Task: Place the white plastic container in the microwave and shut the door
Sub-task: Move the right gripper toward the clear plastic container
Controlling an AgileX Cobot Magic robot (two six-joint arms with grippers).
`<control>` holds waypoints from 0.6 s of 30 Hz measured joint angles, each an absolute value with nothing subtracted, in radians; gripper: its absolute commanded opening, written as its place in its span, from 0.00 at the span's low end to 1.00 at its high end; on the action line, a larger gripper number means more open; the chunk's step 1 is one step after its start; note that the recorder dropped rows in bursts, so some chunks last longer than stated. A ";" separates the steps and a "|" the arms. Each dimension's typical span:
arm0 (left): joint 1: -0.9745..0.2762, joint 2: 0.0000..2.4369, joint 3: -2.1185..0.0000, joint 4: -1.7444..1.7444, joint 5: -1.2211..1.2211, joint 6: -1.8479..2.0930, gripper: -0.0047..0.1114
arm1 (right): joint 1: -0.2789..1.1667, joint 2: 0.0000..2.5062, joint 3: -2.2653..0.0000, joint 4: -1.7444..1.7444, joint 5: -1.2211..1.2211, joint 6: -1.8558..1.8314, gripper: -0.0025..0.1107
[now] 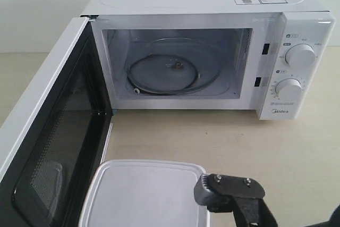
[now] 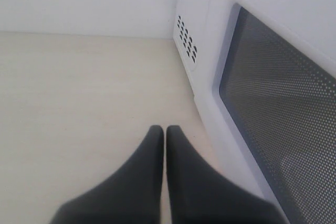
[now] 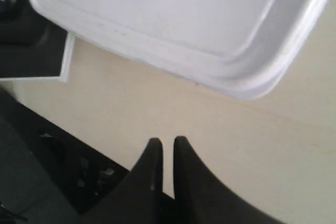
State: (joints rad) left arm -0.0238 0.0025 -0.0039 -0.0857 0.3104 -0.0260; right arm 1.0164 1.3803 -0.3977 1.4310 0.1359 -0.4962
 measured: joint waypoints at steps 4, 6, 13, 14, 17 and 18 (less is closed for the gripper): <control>-0.024 0.003 -0.004 -0.086 0.310 -0.026 0.07 | 1.016 1.464 -0.398 1.431 0.136 -0.494 0.09; -0.024 0.003 -0.004 -0.086 0.310 -0.026 0.07 | 1.018 1.477 -0.398 1.431 0.106 -0.485 0.09; -0.024 0.003 -0.004 -0.086 0.310 -0.026 0.07 | 1.018 1.488 -0.470 1.436 0.066 -0.464 0.09; -0.024 0.003 -0.004 -0.086 0.310 -0.026 0.07 | 1.018 1.490 -0.486 1.436 0.066 -0.467 0.09; -0.024 0.003 -0.004 -0.086 0.310 -0.026 0.07 | 1.018 1.490 -0.523 1.436 0.066 -0.477 0.09; -0.024 0.003 -0.004 -0.086 0.310 -0.026 0.07 | 1.018 1.490 -0.528 1.436 0.063 -0.487 0.09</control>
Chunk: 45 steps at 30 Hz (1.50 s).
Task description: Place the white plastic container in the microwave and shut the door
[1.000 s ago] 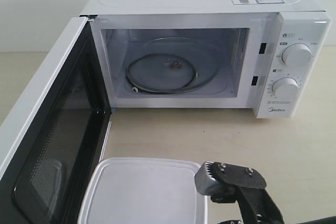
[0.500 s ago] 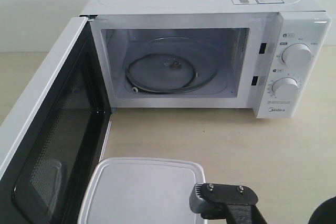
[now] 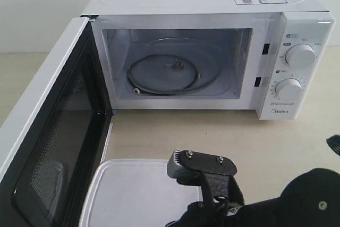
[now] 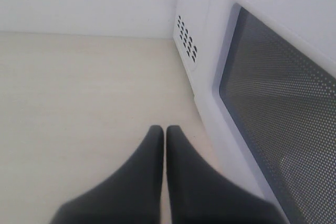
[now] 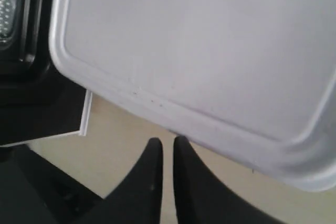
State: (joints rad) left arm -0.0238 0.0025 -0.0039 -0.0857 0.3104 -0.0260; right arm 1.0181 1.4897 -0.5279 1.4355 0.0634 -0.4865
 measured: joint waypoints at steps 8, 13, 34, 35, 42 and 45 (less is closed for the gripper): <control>-0.024 0.003 -0.004 -0.086 0.310 -0.026 0.07 | 1.018 1.532 -0.536 1.436 0.117 -0.504 0.09; -0.024 0.003 -0.004 -0.086 0.310 -0.026 0.07 | 1.018 1.603 -0.538 1.436 0.126 -0.505 0.09; -0.024 0.003 -0.004 -0.086 0.310 -0.026 0.07 | 1.018 1.651 -0.564 1.418 -0.293 -0.505 0.09; -0.024 0.003 -0.004 -0.086 0.310 -0.026 0.07 | 1.018 1.651 -0.564 1.417 -0.309 -0.497 0.09; -0.024 0.003 -0.004 -0.086 0.310 -0.026 0.07 | 1.018 1.651 -0.566 1.410 -0.432 -0.480 0.09; -0.024 0.003 -0.004 -0.086 0.310 -0.026 0.07 | 1.018 1.651 -0.566 1.408 -0.477 -0.474 0.09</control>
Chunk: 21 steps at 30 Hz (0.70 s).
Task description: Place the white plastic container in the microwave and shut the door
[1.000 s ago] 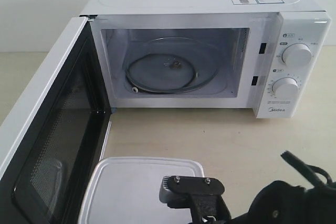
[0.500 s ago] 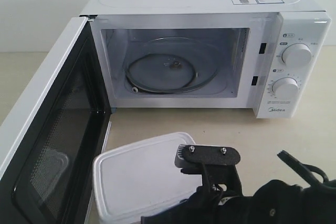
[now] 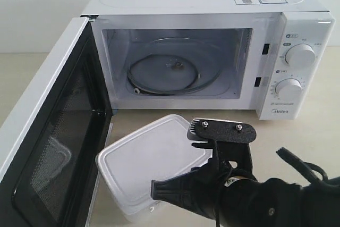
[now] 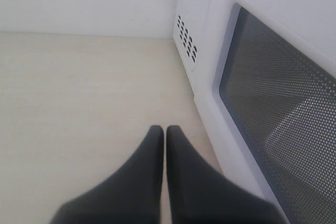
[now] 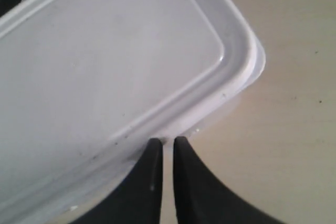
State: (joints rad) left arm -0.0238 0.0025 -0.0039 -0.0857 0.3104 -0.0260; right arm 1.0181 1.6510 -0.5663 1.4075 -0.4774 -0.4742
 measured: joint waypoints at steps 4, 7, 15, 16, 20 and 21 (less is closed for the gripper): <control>-0.024 0.003 -0.004 -0.086 0.310 -0.026 0.07 | 1.018 1.651 -0.566 1.395 -0.531 -0.468 0.09; -0.024 0.003 -0.004 -0.086 0.310 -0.026 0.07 | 1.018 1.649 -0.566 1.386 -0.577 -0.456 0.09; -0.024 0.003 -0.004 -0.086 0.310 -0.026 0.07 | 1.018 1.614 -0.567 1.400 -0.698 -0.499 0.09; -0.024 0.003 -0.004 -0.086 0.310 -0.026 0.07 | 1.018 1.604 -0.567 1.398 -0.665 -0.537 0.09; -0.024 0.003 -0.004 -0.086 0.310 -0.026 0.07 | 1.018 1.547 -0.567 1.430 -0.490 -0.791 0.09; -0.024 0.003 -0.004 -0.086 0.310 -0.026 0.07 | 1.018 1.531 -0.567 1.468 -0.445 -0.874 0.09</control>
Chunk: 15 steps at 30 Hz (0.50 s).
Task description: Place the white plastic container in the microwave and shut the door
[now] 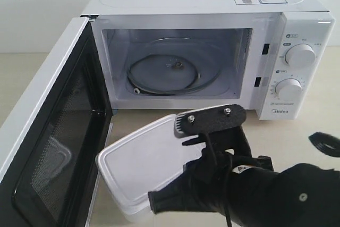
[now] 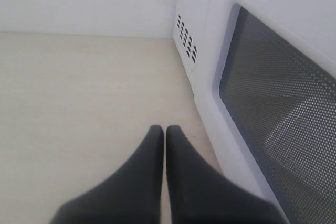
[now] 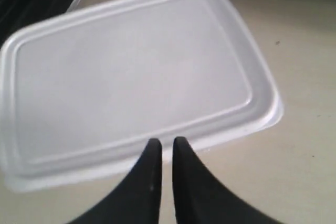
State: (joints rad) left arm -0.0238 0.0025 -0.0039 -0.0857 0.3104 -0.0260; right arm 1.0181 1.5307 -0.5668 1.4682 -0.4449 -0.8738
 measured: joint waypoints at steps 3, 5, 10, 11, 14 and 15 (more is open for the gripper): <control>-0.024 0.003 -0.004 -0.086 0.310 -0.026 0.07 | 1.018 1.496 -0.567 1.636 -0.348 -1.149 0.09; -0.024 0.003 -0.004 -0.086 0.310 -0.026 0.07 | 1.018 1.488 -0.567 1.693 -0.343 -1.293 0.09; -0.024 0.003 -0.004 -0.086 0.310 -0.026 0.07 | 1.018 1.509 -0.553 1.736 -0.428 -1.395 0.09; -0.024 0.003 -0.004 -0.086 0.310 -0.026 0.07 | 1.018 1.523 -0.553 1.738 -0.435 -1.403 0.09; -0.024 0.003 -0.004 -0.086 0.310 -0.026 0.07 | 1.018 1.587 -0.553 1.739 -0.439 -1.413 0.09; -0.024 0.003 -0.004 -0.086 0.310 -0.026 0.07 | 1.018 1.613 -0.553 1.739 -0.439 -1.413 0.09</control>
State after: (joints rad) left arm -0.0238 0.0025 -0.0039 -0.0857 0.3104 -0.0260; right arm 1.0181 1.6126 -0.5529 1.7393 -0.4395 -1.4129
